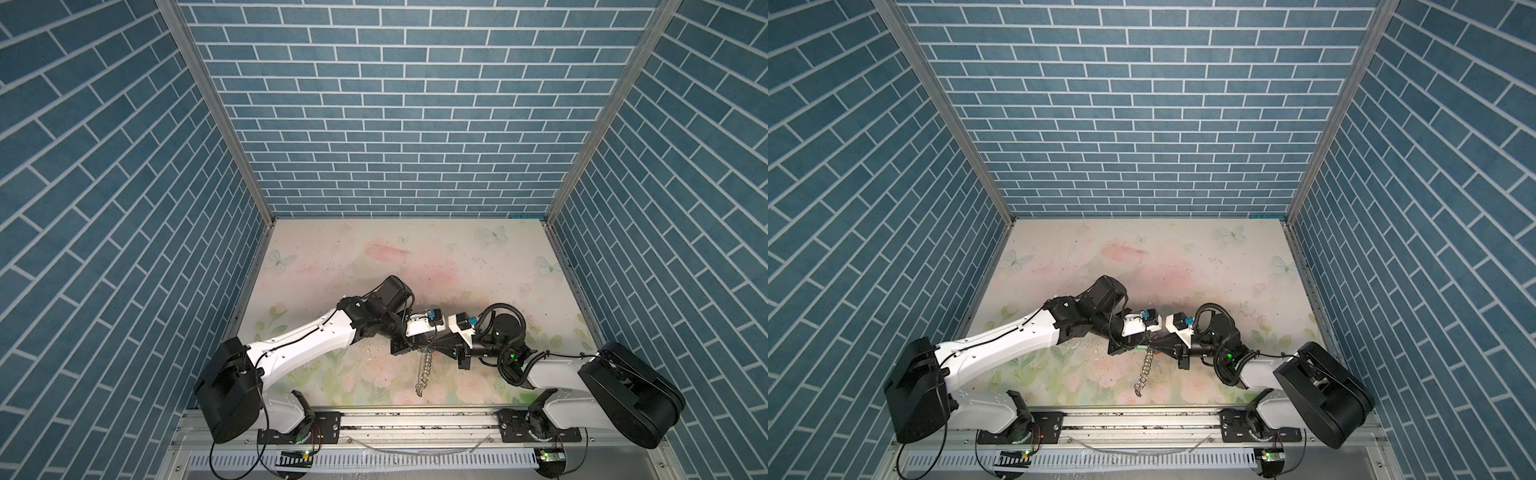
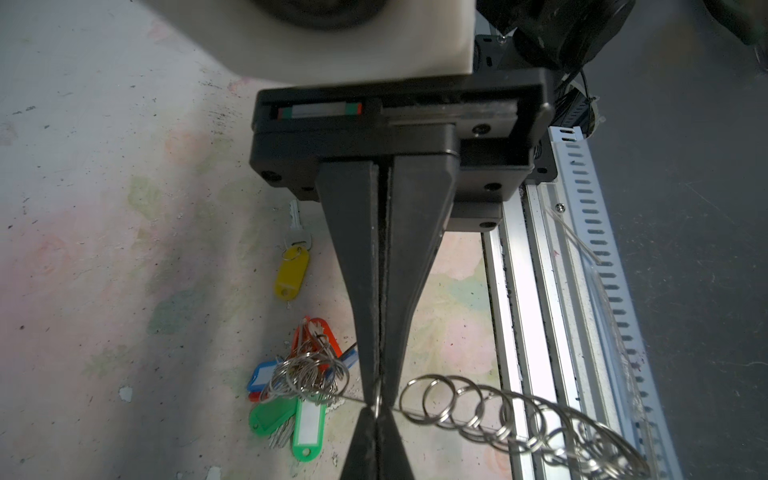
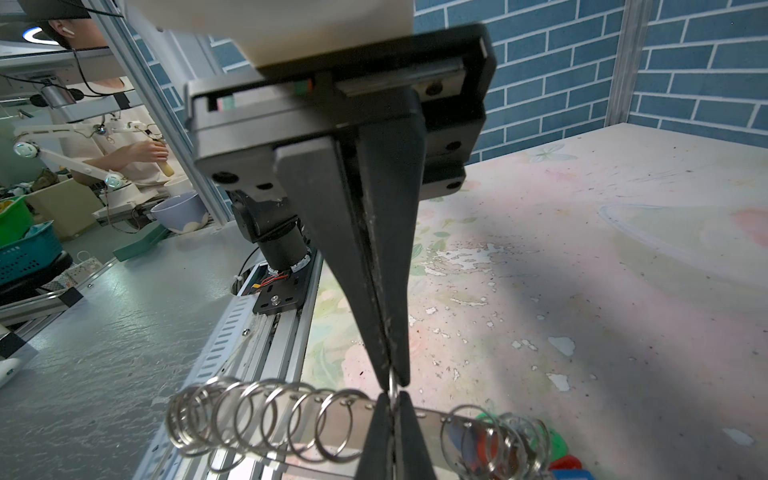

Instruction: Put the keys on the keyring

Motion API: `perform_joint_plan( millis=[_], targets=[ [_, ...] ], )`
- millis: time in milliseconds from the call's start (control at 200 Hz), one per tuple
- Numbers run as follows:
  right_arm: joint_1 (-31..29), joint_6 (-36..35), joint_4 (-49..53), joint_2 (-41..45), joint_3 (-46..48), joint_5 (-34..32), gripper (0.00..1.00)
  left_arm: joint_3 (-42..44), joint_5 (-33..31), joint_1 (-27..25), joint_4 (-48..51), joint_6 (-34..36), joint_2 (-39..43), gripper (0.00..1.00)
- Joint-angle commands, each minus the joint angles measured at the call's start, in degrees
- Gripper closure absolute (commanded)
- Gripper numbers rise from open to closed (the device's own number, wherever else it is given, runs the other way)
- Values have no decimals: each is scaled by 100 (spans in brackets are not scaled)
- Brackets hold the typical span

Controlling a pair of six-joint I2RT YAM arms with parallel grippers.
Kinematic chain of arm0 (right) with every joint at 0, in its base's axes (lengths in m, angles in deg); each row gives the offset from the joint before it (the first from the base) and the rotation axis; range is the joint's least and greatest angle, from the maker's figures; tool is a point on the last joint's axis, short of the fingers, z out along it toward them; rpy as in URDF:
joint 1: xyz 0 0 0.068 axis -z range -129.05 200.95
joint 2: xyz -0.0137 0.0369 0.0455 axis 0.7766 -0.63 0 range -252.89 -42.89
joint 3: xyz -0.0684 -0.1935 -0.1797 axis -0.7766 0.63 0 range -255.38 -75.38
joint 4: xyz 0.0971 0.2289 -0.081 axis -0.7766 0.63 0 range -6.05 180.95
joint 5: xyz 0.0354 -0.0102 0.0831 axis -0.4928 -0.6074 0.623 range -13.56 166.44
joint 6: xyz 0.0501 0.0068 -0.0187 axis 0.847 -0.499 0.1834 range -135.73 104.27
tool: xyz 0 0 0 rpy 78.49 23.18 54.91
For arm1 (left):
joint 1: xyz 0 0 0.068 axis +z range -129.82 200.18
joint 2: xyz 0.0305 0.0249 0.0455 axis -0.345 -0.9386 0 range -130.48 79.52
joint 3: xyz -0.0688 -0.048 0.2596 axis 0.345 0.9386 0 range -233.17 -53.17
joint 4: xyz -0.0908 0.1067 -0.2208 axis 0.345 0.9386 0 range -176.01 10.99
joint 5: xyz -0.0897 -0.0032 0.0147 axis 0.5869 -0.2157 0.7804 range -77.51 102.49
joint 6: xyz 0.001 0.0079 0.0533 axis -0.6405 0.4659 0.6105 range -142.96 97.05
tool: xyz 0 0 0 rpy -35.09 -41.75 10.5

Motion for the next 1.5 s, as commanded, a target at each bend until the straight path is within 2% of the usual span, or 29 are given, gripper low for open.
perform_joint_plan(
  millis=[0, 65, 190, 355, 595, 1080, 1150, 1255, 1495],
  targets=[
    [20, 52, -455, 34, -88, -101, 100, 716, 510, 392, -1450, -575, 569, 81],
    [37, 177, -762, -68, -46, -103, 100, 1186, 742, 592, -2138, -835, 831, 78],
    [46, 477, -1658, -414, 42, -136, 100, 1776, 1053, 665, -2953, -1050, 980, 77],
    [5, 467, -1675, -507, -52, -118, 100, 2303, 1180, 674, -3827, -1254, 975, 77],
    [-23, 461, -1673, -422, -69, -99, 100, 2464, 1279, 674, -4439, -1455, 715, 78],
    [-103, 331, -1666, -386, -49, -106, 100, 2273, 1512, 669, -4328, -1527, 408, 95],
    [-103, 305, -1674, -369, -23, -166, 100, 2275, 1510, 674, -4259, -1505, 446, 92],
    [-97, 211, -1653, -317, 43, -287, 100, 2328, 1276, 683, -4096, -1404, 640, 82],
    [-107, 226, -1656, -403, -23, -222, 100, 2503, 1044, 911, -4172, -1619, 1057, 75]
  ],
)
